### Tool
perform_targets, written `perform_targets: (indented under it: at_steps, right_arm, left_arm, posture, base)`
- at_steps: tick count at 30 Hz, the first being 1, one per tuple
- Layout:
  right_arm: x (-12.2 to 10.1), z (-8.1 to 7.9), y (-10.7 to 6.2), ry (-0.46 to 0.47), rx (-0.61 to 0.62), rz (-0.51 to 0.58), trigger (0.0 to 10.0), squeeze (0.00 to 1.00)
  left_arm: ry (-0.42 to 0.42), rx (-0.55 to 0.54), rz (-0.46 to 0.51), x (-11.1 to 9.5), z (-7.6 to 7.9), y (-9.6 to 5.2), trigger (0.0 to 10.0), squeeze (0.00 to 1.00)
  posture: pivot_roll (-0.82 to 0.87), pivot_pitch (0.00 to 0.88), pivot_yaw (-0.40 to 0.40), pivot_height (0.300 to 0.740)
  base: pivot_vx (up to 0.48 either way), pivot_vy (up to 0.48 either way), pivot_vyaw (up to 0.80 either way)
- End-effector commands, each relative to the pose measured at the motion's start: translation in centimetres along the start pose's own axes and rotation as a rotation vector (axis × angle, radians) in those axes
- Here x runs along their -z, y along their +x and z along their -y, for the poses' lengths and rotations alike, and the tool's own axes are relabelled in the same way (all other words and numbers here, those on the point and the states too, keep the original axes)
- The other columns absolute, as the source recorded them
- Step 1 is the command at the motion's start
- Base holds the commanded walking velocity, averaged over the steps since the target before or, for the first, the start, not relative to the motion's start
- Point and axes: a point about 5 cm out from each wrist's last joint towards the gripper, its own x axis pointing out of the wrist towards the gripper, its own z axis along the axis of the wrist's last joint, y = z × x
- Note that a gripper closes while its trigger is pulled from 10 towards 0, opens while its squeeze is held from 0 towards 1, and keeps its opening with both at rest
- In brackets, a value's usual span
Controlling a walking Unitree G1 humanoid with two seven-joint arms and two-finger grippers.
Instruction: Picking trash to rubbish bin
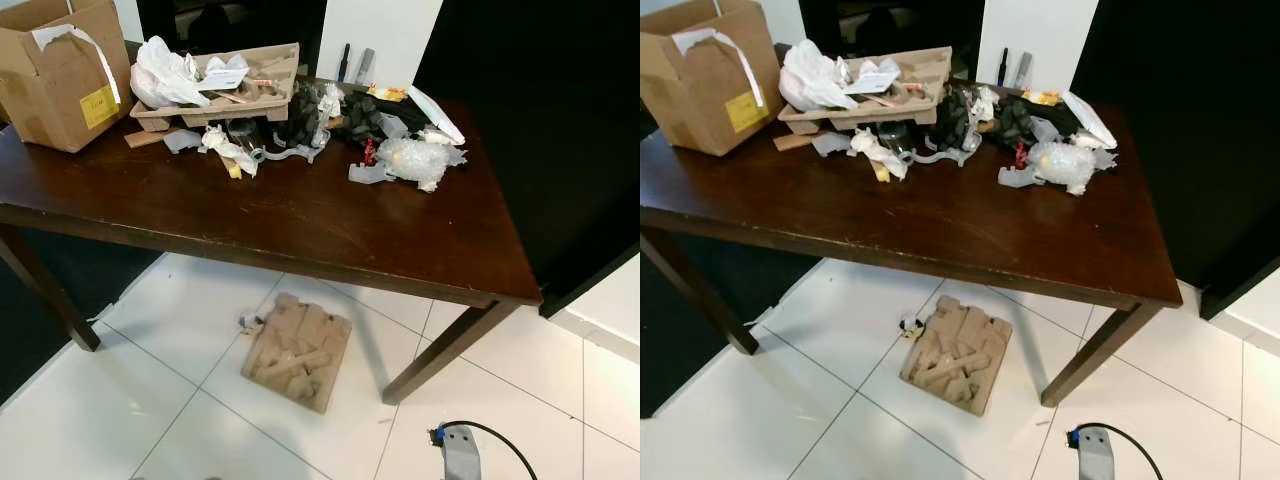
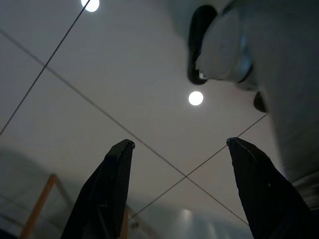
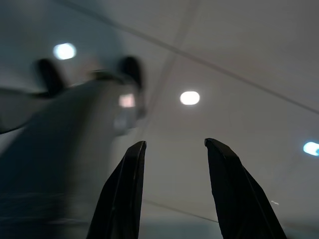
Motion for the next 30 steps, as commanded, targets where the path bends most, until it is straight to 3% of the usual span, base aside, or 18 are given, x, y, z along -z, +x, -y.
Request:
perform_targets:
  at_steps: [1, 3, 6, 10, 12, 14, 15, 16, 18, 20, 21, 22, 23, 25, 27, 28, 29, 30]
  right_arm:
    - [0.5, -0.4, 0.1, 0.031, -0.048, -0.016, 10.0, 0.00]
    - [-0.7, 0.0, 0.0, 0.128, -0.011, 0.045, 10.0, 0.00]
    - [-1.8, 1.0, -0.3, 0.152, 0.052, 0.096, 10.0, 0.00]
    - [-3.4, 3.4, -1.0, 0.225, 0.208, 0.163, 10.0, 0.00]
    - [-3.7, 3.7, -1.1, 0.242, 0.221, 0.175, 10.0, 0.00]
    - [-4.5, 4.2, -1.4, 0.287, 0.250, 0.219, 10.0, 0.00]
    - [-4.5, 4.2, -1.4, 0.287, 0.250, 0.219, 10.0, 0.00]
    - [-4.8, 4.5, -1.5, 0.316, 0.261, 0.239, 10.0, 0.00]
    - [-5.3, 4.9, -1.8, 0.397, 0.284, 0.274, 10.0, 0.00]
    - [-5.3, 5.0, -1.8, 0.412, 0.296, 0.271, 10.0, 0.00]
    - [-5.1, 4.5, -1.6, 0.374, 0.286, 0.254, 10.0, 0.00]
    - [-5.0, 4.1, -1.4, 0.348, 0.273, 0.243, 10.0, 0.00]
    - [-5.0, 4.1, -1.4, 0.348, 0.273, 0.243, 10.0, 0.00]
    - [-4.5, 2.8, -1.0, 0.269, 0.215, 0.209, 10.0, 0.00]
    - [-4.4, 2.3, -0.8, 0.240, 0.191, 0.196, 10.0, 0.00]
    - [-3.8, 1.0, -0.4, 0.110, 0.125, 0.157, 10.0, 0.00]
    - [-3.8, 1.0, -0.4, 0.110, 0.125, 0.157, 10.0, 0.00]
    - [-2.9, -0.6, 0.0, -0.068, 0.051, 0.107, 10.0, 0.00]
  left_arm:
    - [-0.045, -0.082, -0.016, 0.6, -2.4, -0.4, 10.0, 0.00]
    - [-0.080, -0.176, -0.012, 0.6, -5.0, -0.9, 10.0, 0.00]
    - [-0.084, -0.272, -0.003, 0.3, -7.9, -1.7, 10.0, 0.00]
    - [0.039, -0.446, 0.041, -1.6, -12.4, -3.2, 10.0, 0.00]
    - [0.048, -0.473, 0.061, -2.2, -13.0, -3.5, 10.0, 0.00]
    - [-0.002, -0.462, 0.224, -5.8, -13.0, -3.5, 10.0, 0.00]
    - [-0.002, -0.462, 0.224, -5.8, -13.0, -3.5, 10.0, 0.00]
    - [-0.044, -0.404, 0.316, -7.7, -12.2, -3.4, 10.0, 0.00]
    - [-0.153, -0.178, 0.498, -11.8, -8.4, -2.7, 10.0, 0.00]
    - [-0.142, 0.098, 0.599, -14.8, -2.8, -2.1, 10.0, 0.00]
    - [-0.089, 0.266, 0.623, -15.7, 1.1, -2.0, 10.0, 0.00]
    - [-0.070, 0.323, 0.619, -15.7, 2.6, -2.0, 10.0, 0.00]
    - [-0.070, 0.323, 0.619, -15.7, 2.6, -2.0, 10.0, 0.00]
    - [-0.021, 0.425, 0.594, -15.3, 5.4, -1.9, 10.0, 0.00]
    - [-0.007, 0.447, 0.584, -15.2, 6.1, -1.8, 10.0, 0.00]
    - [0.023, 0.463, 0.557, -14.7, 6.9, -1.7, 10.0, 0.00]
    - [0.023, 0.463, 0.557, -14.7, 6.9, -1.7, 10.0, 0.00]
    - [0.047, 0.459, 0.527, -14.1, 7.4, -1.5, 10.0, 0.00]
  posture:
    - [0.24, 0.113, -0.090, 0.740]
    - [0.24, 0.115, -0.093, 0.740]
    - [0.25, 0.118, -0.094, 0.740]
    - [0.25, 0.125, -0.097, 0.740]
    - [0.25, 0.125, -0.097, 0.740]
    - [0.26, 0.128, -0.098, 0.740]
    - [0.26, 0.128, -0.098, 0.740]
    - [0.26, 0.125, -0.099, 0.740]
    - [0.27, 0.123, -0.097, 0.740]
    - [0.26, 0.115, -0.094, 0.740]
    - [0.26, 0.107, -0.092, 0.740]
    - [0.26, 0.107, -0.092, 0.740]
    - [0.26, 0.107, -0.092, 0.740]
    - [0.25, 0.101, -0.089, 0.740]
    - [0.25, 0.101, -0.089, 0.740]
    - [0.23, 0.099, -0.086, 0.740]
    - [0.23, 0.099, -0.086, 0.740]
    - [0.23, 0.098, -0.085, 0.740]
  base:
    - [0.000, 0.000, 0.00]
    - [0.000, 0.000, 0.00]
    - [0.000, 0.000, 0.00]
    - [0.000, 0.000, 0.00]
    - [0.000, 0.000, 0.00]
    - [0.000, 0.000, 0.00]
    - [0.000, 0.000, 0.00]
    - [0.000, 0.000, 0.00]
    - [0.000, 0.000, 0.00]
    - [0.000, 0.000, 0.00]
    - [0.000, 0.000, 0.00]
    - [0.000, 0.000, 0.00]
    - [0.000, 0.000, 0.00]
    - [0.000, 0.000, 0.00]
    - [0.000, 0.000, 0.00]
    - [0.000, 0.000, 0.00]
    - [0.000, 0.000, 0.00]
    - [0.000, 0.000, 0.00]
